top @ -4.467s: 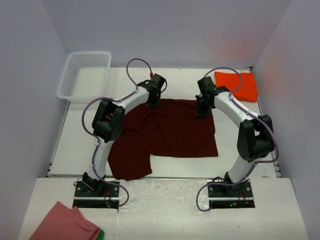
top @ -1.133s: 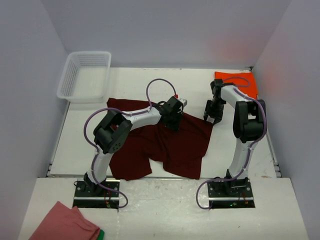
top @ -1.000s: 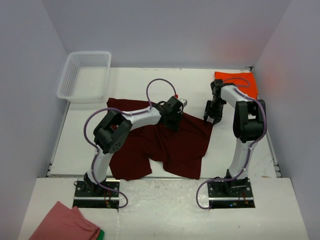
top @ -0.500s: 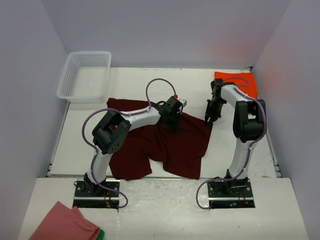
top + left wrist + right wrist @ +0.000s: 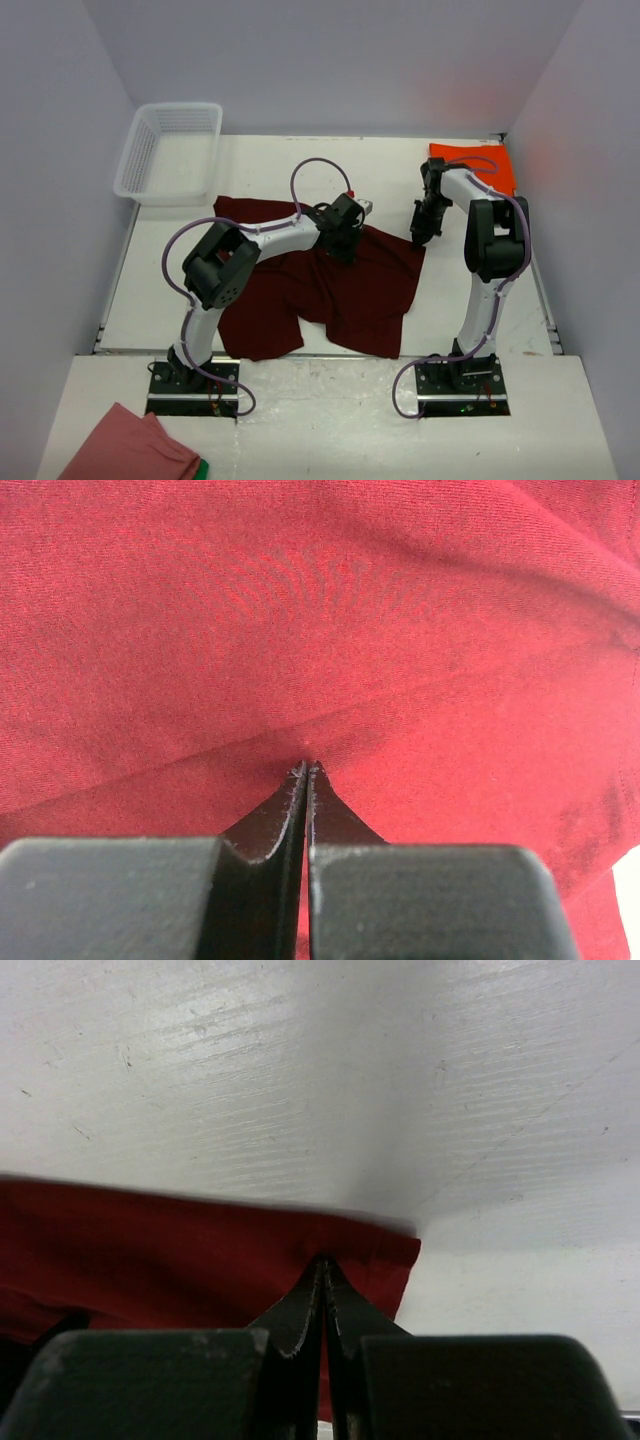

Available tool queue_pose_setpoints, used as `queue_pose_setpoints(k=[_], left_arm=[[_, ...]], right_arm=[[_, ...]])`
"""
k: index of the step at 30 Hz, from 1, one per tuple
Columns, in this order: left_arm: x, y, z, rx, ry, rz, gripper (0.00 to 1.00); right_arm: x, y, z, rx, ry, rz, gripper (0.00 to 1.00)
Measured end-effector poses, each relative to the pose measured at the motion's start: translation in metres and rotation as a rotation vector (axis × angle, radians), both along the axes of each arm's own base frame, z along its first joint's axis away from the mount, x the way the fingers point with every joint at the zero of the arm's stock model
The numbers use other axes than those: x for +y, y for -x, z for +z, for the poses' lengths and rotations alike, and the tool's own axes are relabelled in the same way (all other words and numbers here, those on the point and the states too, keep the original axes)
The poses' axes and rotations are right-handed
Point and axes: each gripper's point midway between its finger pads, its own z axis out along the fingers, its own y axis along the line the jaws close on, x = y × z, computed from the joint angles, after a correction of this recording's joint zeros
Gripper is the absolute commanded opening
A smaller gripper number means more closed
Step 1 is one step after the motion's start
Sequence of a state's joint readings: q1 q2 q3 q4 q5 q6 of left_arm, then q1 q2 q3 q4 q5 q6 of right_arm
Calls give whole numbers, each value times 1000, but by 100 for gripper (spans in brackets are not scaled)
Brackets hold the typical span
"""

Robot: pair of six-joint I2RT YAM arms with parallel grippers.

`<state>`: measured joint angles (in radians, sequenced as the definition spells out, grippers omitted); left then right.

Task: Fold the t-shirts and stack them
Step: Fold the flattened tshirt in 1/3 of the way

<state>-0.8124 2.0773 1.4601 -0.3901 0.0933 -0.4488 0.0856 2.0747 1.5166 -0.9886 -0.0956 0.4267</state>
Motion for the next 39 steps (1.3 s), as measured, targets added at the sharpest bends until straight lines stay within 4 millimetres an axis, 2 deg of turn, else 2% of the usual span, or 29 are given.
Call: queue_pose_setpoints(k=[10, 19, 21, 24, 27, 29, 34, 39], left_arm=[[4, -4, -1, -6, -8, 12, 0], [20, -13, -4, 1, -38, 56, 0], [23, -16, -4, 1, -39, 66, 0], [25, -19, -4, -5, -44, 75, 0], [27, -21, -4, -12, -53, 81, 0], [28, -21, -4, -14, -59, 86, 0], [32, -23, -4, -18, -64, 96, 0], [44, -25, -5, -15, -68, 119, 0]], right_arm=[[-12, 0, 5, 9, 74, -38, 0], [-36, 7, 7, 42, 210, -32, 0], [-38, 6, 6, 39, 225, -32, 7], [-42, 7, 2, 29, 243, -33, 24], [-41, 8, 0, 30, 239, -27, 34], [-40, 6, 0, 21, 230, -22, 38], [-31, 1, 0, 1, 177, -18, 39], [-20, -13, 15, -83, 118, -25, 40]])
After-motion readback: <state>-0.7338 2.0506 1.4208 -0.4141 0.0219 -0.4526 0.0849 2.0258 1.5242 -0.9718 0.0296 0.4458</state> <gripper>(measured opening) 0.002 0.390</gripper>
